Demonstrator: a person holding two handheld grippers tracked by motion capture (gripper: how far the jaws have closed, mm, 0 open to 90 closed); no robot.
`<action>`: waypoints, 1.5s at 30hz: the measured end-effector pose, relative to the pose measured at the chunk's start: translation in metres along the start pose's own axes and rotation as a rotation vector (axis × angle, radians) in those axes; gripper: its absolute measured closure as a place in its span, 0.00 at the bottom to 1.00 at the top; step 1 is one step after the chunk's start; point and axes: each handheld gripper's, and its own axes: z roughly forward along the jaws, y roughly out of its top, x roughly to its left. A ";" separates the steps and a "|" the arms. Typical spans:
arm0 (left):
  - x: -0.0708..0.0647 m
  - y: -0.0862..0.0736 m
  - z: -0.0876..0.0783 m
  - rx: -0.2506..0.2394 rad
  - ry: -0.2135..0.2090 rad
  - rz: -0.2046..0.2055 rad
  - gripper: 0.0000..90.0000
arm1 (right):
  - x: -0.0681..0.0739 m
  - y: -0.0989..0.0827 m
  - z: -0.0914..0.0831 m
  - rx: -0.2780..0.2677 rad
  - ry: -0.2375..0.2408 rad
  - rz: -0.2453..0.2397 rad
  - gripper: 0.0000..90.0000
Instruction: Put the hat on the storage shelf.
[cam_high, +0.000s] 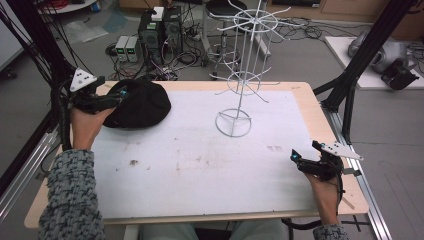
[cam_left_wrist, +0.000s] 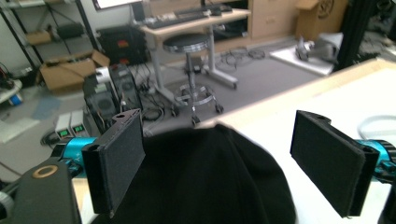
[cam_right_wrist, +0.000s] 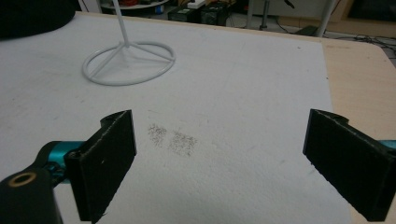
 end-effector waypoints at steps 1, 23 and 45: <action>0.000 0.001 0.006 -0.001 0.007 0.008 0.20 | 0.000 0.000 0.000 0.004 0.002 -0.006 0.10; -0.010 -0.049 0.090 0.201 0.009 0.010 0.18 | -0.005 0.001 0.001 0.007 0.018 -0.009 0.10; -0.003 -0.032 0.071 0.216 -0.011 0.026 0.91 | -0.008 0.000 0.000 0.006 0.019 -0.007 0.10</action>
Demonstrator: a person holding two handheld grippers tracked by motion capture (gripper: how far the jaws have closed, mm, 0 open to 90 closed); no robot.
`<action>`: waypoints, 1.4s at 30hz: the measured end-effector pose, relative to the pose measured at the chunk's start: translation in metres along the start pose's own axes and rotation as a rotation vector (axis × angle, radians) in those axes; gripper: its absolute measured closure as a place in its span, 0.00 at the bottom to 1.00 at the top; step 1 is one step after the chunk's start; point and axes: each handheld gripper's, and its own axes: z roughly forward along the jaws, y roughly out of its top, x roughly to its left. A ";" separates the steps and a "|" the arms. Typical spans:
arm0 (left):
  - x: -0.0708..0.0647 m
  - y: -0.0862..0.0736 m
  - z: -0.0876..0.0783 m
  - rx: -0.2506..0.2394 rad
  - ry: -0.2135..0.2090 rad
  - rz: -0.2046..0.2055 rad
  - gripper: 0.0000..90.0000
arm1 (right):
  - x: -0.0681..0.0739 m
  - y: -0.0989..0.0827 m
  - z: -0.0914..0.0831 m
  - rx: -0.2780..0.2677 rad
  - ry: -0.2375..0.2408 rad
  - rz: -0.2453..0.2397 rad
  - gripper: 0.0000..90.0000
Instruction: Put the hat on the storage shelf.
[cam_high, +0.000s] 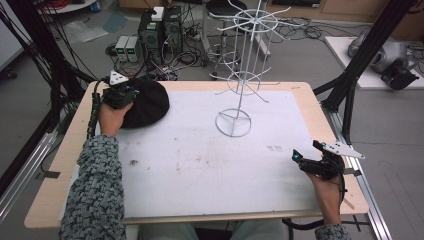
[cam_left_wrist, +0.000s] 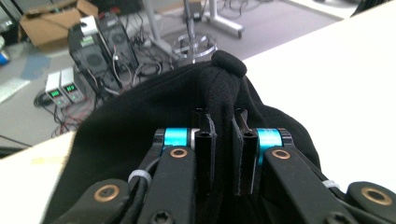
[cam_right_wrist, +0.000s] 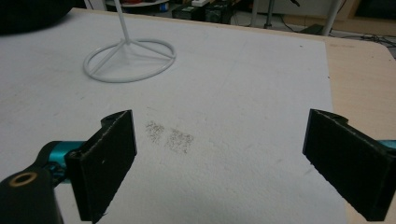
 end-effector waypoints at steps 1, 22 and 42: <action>0.002 0.002 -0.004 -0.012 -0.002 -0.015 0.92 | 0.000 0.000 0.000 -0.001 0.001 0.001 0.10; 0.008 0.116 -0.100 -0.335 -0.133 -0.054 0.92 | 0.000 0.001 0.004 -0.007 0.014 0.016 0.10; -0.019 0.233 -0.144 -0.512 -0.219 -0.026 0.92 | -0.001 0.001 0.002 -0.016 0.016 0.020 0.10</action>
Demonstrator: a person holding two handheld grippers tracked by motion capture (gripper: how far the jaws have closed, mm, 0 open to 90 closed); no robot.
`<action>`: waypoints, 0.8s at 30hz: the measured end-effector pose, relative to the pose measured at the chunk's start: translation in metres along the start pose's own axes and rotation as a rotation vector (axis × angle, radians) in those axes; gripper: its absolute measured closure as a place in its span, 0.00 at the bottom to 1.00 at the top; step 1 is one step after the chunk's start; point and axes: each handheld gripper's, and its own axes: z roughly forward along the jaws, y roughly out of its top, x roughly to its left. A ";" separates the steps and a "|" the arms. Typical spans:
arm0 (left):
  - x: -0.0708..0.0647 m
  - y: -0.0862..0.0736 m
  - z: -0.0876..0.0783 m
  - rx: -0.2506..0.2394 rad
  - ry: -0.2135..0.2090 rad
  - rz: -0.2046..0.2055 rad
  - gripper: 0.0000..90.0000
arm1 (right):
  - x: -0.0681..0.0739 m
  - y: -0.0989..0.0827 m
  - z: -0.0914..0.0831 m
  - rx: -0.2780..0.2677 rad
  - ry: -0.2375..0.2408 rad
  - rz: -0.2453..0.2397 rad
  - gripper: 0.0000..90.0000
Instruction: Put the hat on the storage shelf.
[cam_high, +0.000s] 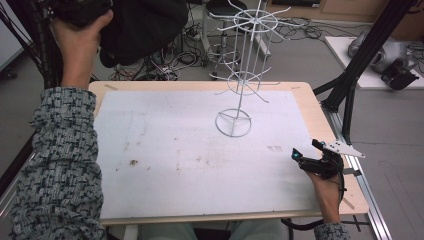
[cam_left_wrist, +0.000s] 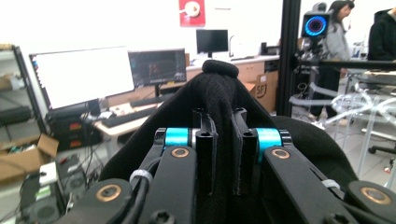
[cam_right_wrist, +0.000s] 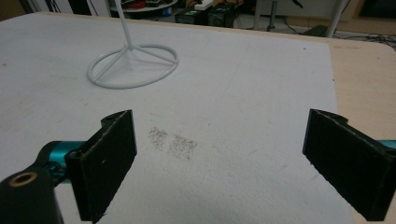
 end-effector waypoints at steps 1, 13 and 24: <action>-0.001 0.003 0.003 -0.006 -0.011 -0.006 0.92 | 0.000 0.000 0.000 -0.001 0.000 0.001 0.10; -0.018 0.009 0.031 -0.059 -0.085 -0.059 0.92 | -0.001 0.000 -0.001 -0.001 -0.001 0.004 0.10; -0.030 0.002 0.050 -0.040 -0.122 -0.081 0.92 | -0.003 -0.001 -0.002 0.000 -0.001 0.003 0.10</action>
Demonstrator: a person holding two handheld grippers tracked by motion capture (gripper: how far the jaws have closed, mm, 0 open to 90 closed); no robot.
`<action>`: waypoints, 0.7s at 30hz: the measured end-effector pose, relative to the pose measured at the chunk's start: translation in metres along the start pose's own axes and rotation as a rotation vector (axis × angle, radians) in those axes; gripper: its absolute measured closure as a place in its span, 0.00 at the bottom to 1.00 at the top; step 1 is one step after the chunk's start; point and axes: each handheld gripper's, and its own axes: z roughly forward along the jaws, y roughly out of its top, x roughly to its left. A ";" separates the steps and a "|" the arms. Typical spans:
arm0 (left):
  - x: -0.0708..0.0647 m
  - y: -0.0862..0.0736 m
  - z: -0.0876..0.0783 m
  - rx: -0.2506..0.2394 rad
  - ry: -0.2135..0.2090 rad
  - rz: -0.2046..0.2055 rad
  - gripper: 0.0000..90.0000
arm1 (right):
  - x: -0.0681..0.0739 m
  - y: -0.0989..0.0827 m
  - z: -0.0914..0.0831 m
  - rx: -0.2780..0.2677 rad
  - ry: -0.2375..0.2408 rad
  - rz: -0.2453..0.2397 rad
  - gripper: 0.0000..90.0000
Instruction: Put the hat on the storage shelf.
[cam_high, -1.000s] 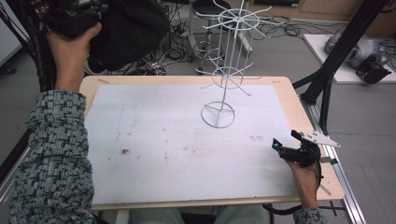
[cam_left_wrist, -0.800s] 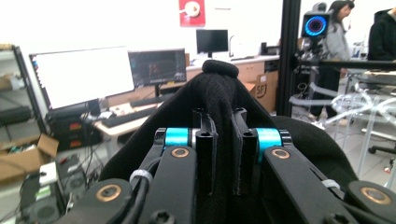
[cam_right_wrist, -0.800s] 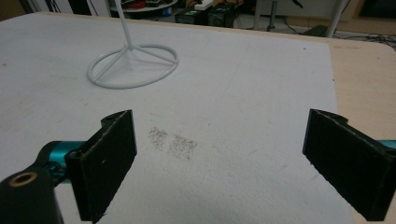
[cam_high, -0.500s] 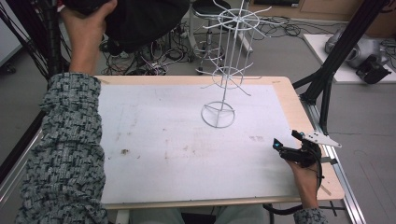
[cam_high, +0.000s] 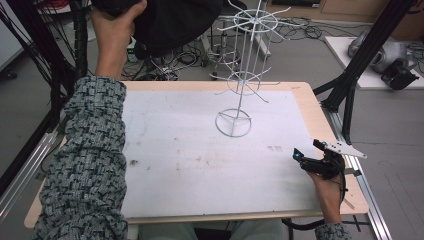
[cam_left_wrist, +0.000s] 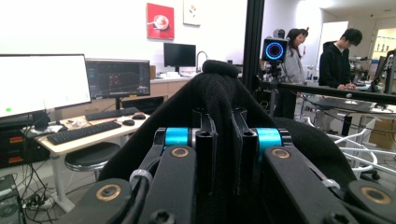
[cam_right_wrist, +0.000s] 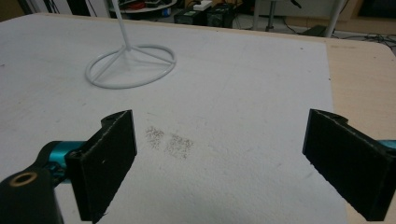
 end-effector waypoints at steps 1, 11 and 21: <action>0.000 -0.002 0.001 0.001 -0.002 -0.006 0.92 | 0.000 0.000 0.000 0.000 0.000 0.000 0.10; 0.000 -0.016 0.008 0.021 -0.048 -0.047 0.92 | 0.000 0.000 0.001 0.001 0.000 -0.002 0.10; -0.005 -0.024 0.013 0.096 -0.076 -0.005 0.90 | 0.000 0.000 0.002 0.005 0.002 -0.006 0.10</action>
